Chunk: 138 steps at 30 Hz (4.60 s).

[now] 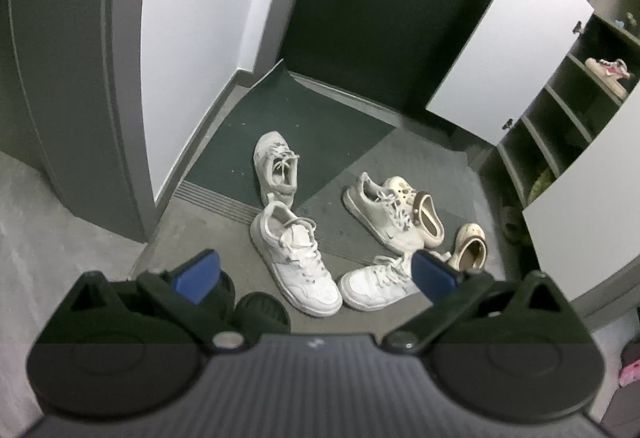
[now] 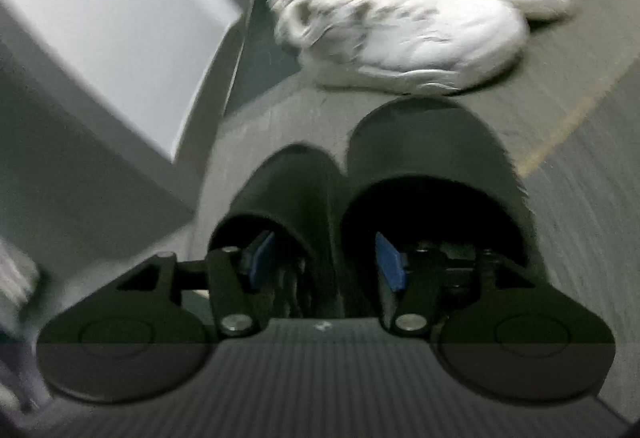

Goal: Organize scattered shoes
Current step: 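Lower the black slides beside the wall and open the right tool, then lower the left tool onto a white strapped sneaker and close on it, then carry the white sneaker with the left tool and set it beside the slides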

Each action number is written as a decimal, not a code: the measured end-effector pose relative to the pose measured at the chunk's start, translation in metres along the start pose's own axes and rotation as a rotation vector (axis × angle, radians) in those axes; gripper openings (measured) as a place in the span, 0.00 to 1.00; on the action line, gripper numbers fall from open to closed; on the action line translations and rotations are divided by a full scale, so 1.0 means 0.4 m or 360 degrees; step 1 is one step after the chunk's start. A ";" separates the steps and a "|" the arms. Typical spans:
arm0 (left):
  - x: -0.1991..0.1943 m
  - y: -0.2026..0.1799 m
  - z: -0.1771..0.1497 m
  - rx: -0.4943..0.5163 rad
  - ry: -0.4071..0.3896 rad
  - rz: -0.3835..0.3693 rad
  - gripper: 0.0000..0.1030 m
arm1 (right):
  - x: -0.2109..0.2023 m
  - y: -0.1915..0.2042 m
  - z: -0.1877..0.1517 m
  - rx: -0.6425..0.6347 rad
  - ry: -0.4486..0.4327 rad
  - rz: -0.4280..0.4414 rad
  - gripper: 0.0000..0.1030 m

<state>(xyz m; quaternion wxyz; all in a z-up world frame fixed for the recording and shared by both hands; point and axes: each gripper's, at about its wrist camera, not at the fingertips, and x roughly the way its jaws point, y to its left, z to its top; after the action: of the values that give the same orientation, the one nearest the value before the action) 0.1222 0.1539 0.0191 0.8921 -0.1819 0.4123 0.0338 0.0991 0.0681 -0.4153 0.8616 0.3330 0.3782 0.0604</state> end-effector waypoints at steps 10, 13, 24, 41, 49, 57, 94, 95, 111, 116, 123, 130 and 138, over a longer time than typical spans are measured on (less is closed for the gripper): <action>0.014 -0.003 0.000 0.0038 -0.0004 0.0029 1.00 | 0.065 -0.056 0.048 0.0395 0.0080 0.0186 0.15; 0.025 0.005 0.005 0.0056 -0.0009 0.0064 1.00 | 0.081 -0.043 0.069 0.0326 0.0077 0.0153 0.13; -0.011 0.012 0.024 0.0134 -0.0070 -0.0008 1.00 | -0.129 0.048 0.228 -0.0057 0.0099 0.0168 0.18; 0.050 -0.068 0.073 0.0391 0.0041 -0.0126 0.99 | -0.788 0.243 0.556 -0.0703 -0.0066 0.0044 0.19; 0.111 -0.101 0.041 0.0599 0.0062 -0.0188 0.97 | -1.094 0.183 0.609 -0.0471 -0.0504 0.0196 0.89; 0.330 -0.128 0.033 0.1132 -0.0018 -0.0090 0.91 | -1.101 0.075 0.628 -0.0237 -0.0581 0.0209 0.90; 1.227 0.046 -0.054 0.1296 0.0809 -0.0746 0.25 | -0.784 -0.044 0.690 0.0077 0.0073 0.0036 0.90; 1.212 0.040 -0.060 0.1307 0.0793 -0.0755 0.22 | -0.791 -0.047 0.689 0.0082 0.0062 0.0040 0.90; 0.829 -0.180 -0.182 0.1449 0.0732 -0.1022 0.16 | -0.979 -0.108 0.686 0.0333 -0.0201 0.0332 0.90; 0.816 -0.315 -0.332 0.1490 0.0811 -0.1084 0.16 | -1.031 -0.137 0.679 0.0359 -0.0260 0.0318 0.90; 0.860 -0.429 -0.592 0.1369 0.0961 -0.1205 0.16 | -1.094 -0.179 0.668 0.0383 -0.0353 0.0329 0.90; 0.926 -0.526 -0.831 0.1436 0.1129 -0.1161 0.17 | -1.116 -0.197 0.672 0.0368 -0.0400 0.0291 0.90; 0.971 -0.533 -0.876 0.1467 0.1079 -0.1057 0.36 | -1.128 -0.220 0.682 0.0384 -0.0458 0.0220 0.90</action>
<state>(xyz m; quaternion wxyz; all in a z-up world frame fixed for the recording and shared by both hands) 0.1693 -0.2031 -0.4162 0.6624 0.1006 0.5645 -0.4822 -0.0439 -0.3043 -0.0596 0.8545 0.4641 0.2318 0.0255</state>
